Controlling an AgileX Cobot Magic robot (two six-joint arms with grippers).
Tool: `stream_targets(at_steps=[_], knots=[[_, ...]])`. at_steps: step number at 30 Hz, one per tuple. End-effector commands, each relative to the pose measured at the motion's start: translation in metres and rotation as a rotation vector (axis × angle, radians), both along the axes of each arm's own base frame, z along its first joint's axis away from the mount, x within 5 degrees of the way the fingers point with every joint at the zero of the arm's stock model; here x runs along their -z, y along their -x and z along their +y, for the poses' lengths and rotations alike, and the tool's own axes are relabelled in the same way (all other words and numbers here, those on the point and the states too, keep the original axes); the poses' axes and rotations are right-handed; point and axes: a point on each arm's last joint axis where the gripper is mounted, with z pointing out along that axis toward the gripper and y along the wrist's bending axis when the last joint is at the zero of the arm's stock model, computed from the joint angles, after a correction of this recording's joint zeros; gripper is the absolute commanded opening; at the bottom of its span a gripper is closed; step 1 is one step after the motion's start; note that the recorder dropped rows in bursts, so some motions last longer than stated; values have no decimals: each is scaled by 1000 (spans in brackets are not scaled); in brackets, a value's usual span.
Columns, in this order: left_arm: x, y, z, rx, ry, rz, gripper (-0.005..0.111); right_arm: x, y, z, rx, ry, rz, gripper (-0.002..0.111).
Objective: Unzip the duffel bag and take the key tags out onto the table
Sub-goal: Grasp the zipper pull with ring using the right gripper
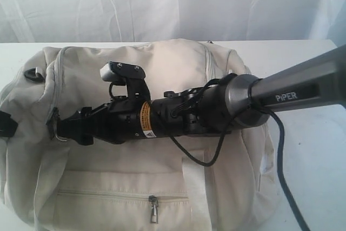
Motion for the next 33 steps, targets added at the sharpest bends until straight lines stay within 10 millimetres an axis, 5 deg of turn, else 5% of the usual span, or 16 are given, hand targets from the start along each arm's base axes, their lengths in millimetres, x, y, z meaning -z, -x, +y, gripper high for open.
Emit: stream_targets(at_steps=[1, 15, 24, 33], knots=[[-1, 5, -1, 9, 16, 21, 0, -1, 0, 0, -41, -23, -3, 67], [-1, 5, -1, 8, 16, 19, 0, 10, -3, 14, -134, -59, -4, 59], [-1, 5, -1, 8, 16, 19, 0, 10, 0, 14, -178, -64, -19, 29], [-1, 5, -1, 8, 16, 19, 0, 8, 2, 14, -198, -84, -26, 19]])
